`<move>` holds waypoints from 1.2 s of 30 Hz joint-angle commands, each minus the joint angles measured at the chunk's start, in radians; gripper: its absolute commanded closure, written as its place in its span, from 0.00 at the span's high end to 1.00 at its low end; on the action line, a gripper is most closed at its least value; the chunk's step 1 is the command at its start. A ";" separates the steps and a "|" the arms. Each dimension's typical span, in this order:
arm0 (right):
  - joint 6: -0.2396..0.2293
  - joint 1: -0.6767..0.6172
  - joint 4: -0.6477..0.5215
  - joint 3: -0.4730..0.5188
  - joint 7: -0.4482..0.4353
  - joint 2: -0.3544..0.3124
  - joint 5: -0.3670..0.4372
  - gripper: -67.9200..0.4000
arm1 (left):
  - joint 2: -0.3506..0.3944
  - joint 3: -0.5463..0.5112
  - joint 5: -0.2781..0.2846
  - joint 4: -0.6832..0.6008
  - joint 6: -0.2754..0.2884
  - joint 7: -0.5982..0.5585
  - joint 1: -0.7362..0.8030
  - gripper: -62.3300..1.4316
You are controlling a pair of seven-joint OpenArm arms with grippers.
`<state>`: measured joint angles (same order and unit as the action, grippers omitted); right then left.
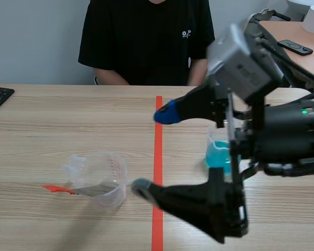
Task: Do the redox reaction experiment.
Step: 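Return to the home posture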
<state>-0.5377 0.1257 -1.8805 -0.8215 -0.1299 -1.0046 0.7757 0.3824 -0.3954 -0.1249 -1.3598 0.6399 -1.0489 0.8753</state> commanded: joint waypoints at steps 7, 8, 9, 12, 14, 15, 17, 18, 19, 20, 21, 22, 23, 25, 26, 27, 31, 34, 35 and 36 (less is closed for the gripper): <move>0.000 -0.118 -0.005 0.272 -0.025 -0.201 0.185 1.00 | -0.003 -0.010 0.071 -0.174 -0.029 0.027 0.078 1.00; 0.000 -0.140 -0.005 0.306 -0.021 -0.215 0.198 1.00 | -0.005 -0.010 0.074 -0.191 -0.029 0.040 0.084 1.00; 0.000 -0.164 -0.005 0.343 -0.007 -0.227 0.212 1.00 | -0.005 -0.010 0.086 -0.211 -0.035 0.054 0.092 1.00; 0.000 -0.230 -0.005 0.443 0.037 -0.233 0.242 1.00 | -0.005 -0.010 0.114 -0.262 -0.059 0.055 0.113 1.00; 0.000 -0.272 -0.005 0.507 0.063 -0.224 0.250 1.00 | -0.005 -0.010 0.137 -0.292 -0.081 0.055 0.122 1.00; 0.000 -0.289 -0.005 0.539 0.079 -0.211 0.250 1.00 | -0.005 -0.010 0.154 -0.306 -0.087 0.054 0.122 1.00; 0.000 -0.316 -0.005 0.608 0.131 -0.169 0.249 1.00 | -0.005 -0.010 0.174 -0.329 -0.108 0.054 0.121 1.00; 0.000 -0.331 -0.005 0.641 0.156 -0.142 0.243 1.00 | -0.004 -0.010 0.179 -0.342 -0.116 0.055 0.121 1.00; 0.000 -0.344 -0.005 0.673 0.178 -0.111 0.235 1.00 | -0.004 -0.010 0.179 -0.354 -0.123 0.055 0.121 1.00; -0.001 -0.354 -0.005 0.703 0.200 -0.073 0.219 1.00 | -0.004 -0.010 0.179 -0.364 -0.128 0.055 0.121 1.00; -0.001 -0.362 -0.005 0.734 0.225 -0.029 0.194 1.00 | -0.002 -0.010 0.179 -0.369 -0.130 0.056 0.121 1.00; -0.001 -0.364 -0.005 0.760 0.254 0.019 0.167 1.00 | -0.002 -0.010 0.180 -0.372 -0.130 0.055 0.121 1.00; -0.001 -0.365 -0.005 0.782 0.286 0.070 0.134 1.00 | -0.002 -0.010 0.185 -0.373 -0.130 0.055 0.121 1.00; -0.013 -0.365 -0.005 0.813 0.348 0.172 0.064 1.00 | -0.002 -0.010 0.185 -0.372 -0.130 0.055 0.121 1.00; -0.021 -0.370 -0.005 0.822 0.370 0.212 0.039 1.00 | -0.002 -0.010 0.185 -0.372 -0.130 0.055 0.122 1.00; -0.034 -0.381 -0.006 0.830 0.383 0.256 0.008 1.00 | -0.002 -0.010 0.185 -0.372 -0.130 0.055 0.122 1.00; -0.061 -0.455 -0.021 0.836 0.392 0.371 -0.086 1.00 | -0.002 -0.010 0.185 -0.372 -0.130 0.055 0.122 1.00; -0.065 -0.544 -0.061 0.836 0.330 0.393 -0.138 1.00 | -0.002 -0.010 0.185 -0.369 -0.130 0.074 0.120 1.00; -0.065 -0.576 -0.079 0.837 0.300 0.393 -0.155 1.00 | -0.002 -0.010 0.185 -0.369 -0.130 0.081 0.119 1.00; -0.064 -0.606 -0.098 0.837 0.275 0.392 -0.174 1.00 | -0.002 -0.010 0.185 -0.369 -0.130 0.082 0.119 1.00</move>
<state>-0.6060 -0.4740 -1.9350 0.0177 0.1696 -0.5755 0.6003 0.3828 -0.3962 0.0460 -1.7252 0.5117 -0.9504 0.9943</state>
